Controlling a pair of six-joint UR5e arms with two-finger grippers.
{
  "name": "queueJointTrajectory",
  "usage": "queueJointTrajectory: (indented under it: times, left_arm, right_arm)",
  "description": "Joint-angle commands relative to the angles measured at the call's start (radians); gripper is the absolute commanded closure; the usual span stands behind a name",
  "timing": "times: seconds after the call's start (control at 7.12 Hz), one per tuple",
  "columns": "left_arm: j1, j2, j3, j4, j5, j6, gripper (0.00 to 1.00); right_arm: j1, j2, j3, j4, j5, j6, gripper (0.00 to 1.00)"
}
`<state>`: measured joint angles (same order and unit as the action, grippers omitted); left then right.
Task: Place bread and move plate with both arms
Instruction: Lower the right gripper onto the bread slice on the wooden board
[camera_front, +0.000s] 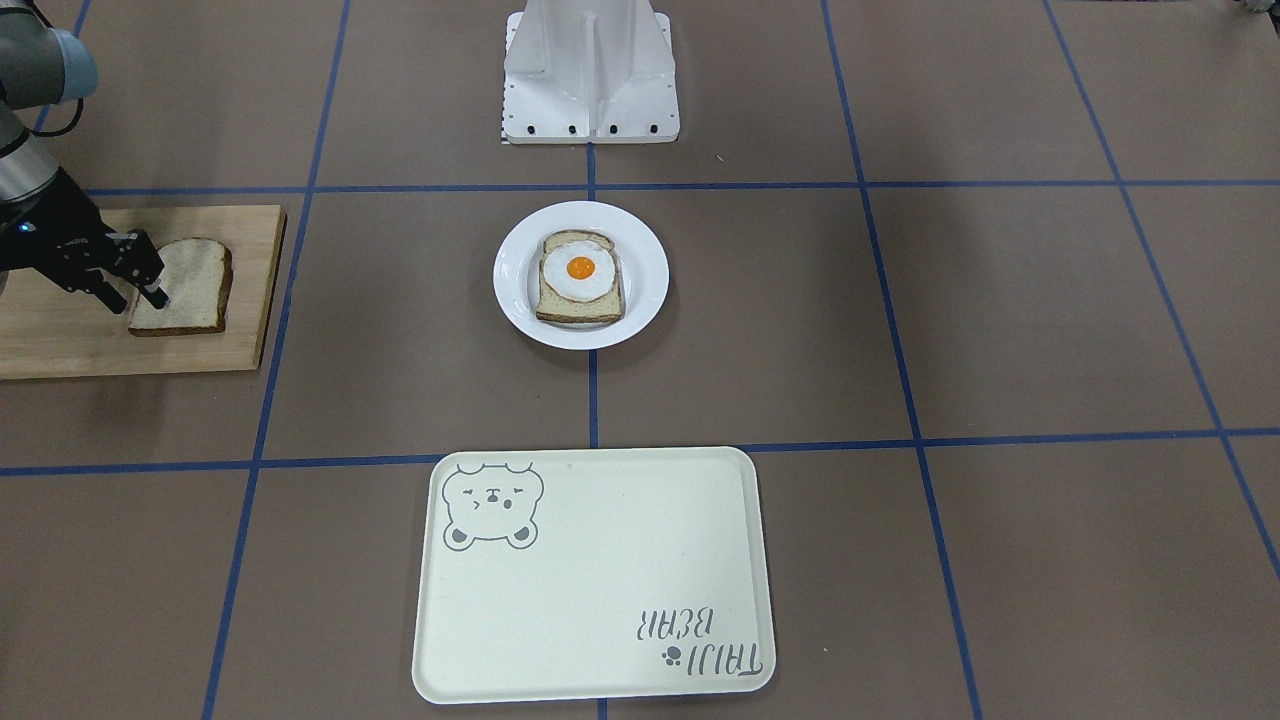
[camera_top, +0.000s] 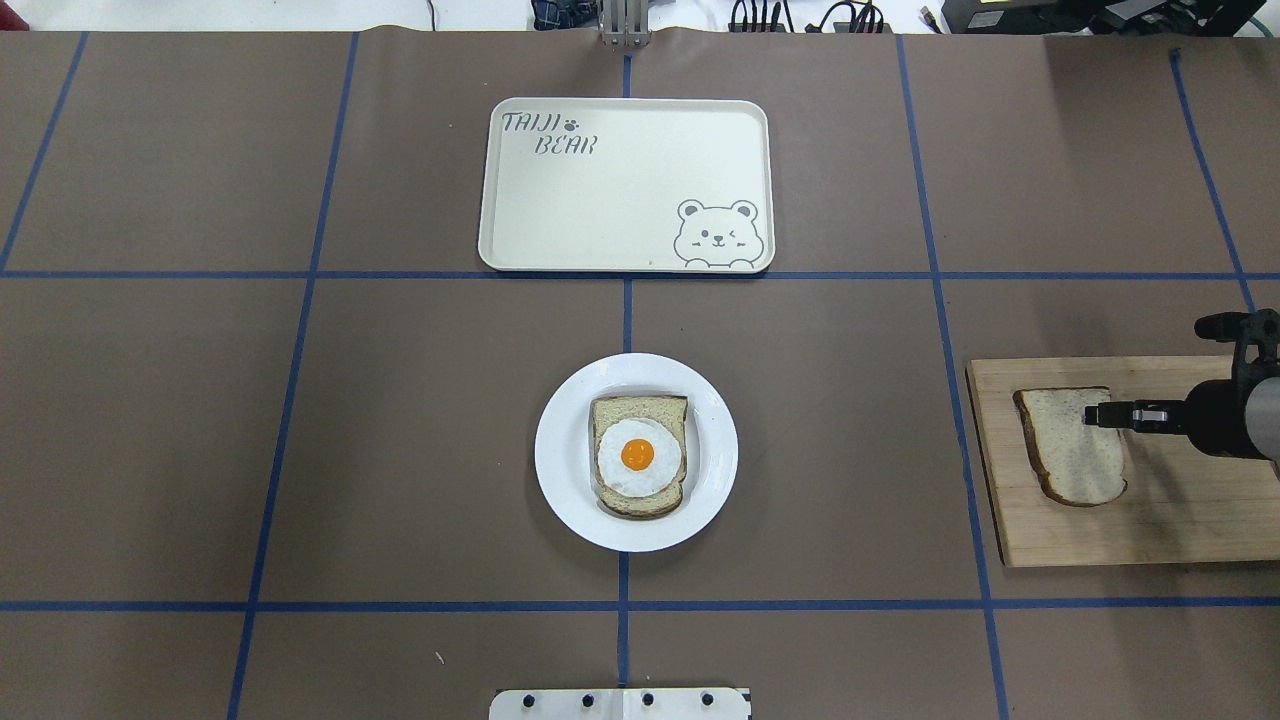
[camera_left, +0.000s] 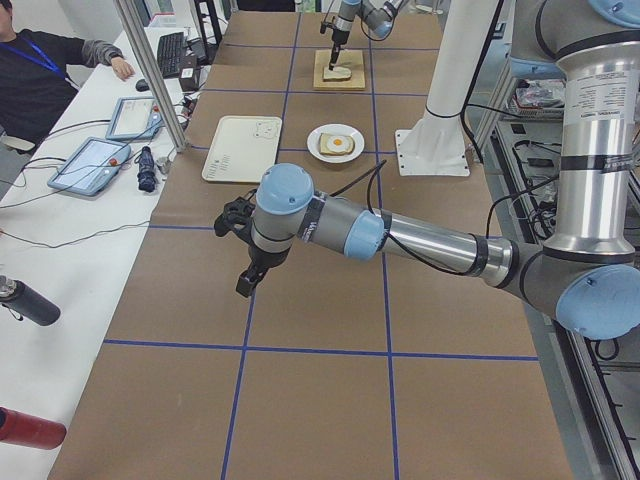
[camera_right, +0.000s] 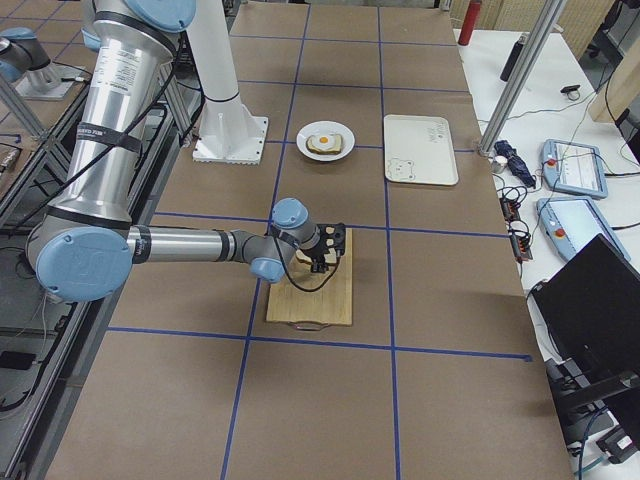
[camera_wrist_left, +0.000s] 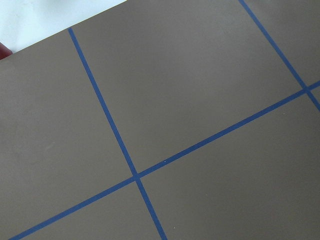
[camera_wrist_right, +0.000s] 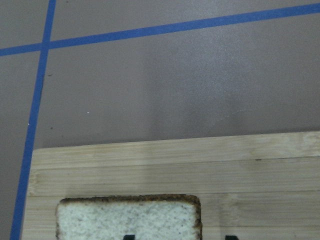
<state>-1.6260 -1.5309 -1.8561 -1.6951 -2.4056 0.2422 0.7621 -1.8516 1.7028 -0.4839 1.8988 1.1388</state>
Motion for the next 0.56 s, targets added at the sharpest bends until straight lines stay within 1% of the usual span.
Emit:
queueJointTrajectory:
  times: [0.0,0.14,0.28,0.42]
  left_arm:
    - [0.0,0.0,0.0,0.0,0.0,-0.001,0.01]
    - [0.0,0.0,0.0,0.0,0.0,-0.001,0.01]
    - [0.0,0.0,0.0,0.0,0.0,-0.001,0.01]
    - [0.0,-0.002,0.0,0.0,0.0,-0.001,0.01]
  right_arm:
    - [-0.004,0.0,0.0,-0.005,-0.003,-0.005,0.81]
    - [-0.007,0.003,0.0,-0.007,-0.003,-0.005,0.89]
    - [-0.007,0.003,0.001,-0.007,-0.003,-0.007,1.0]
    - [-0.007,0.002,0.006,-0.007,-0.003,-0.02,1.0]
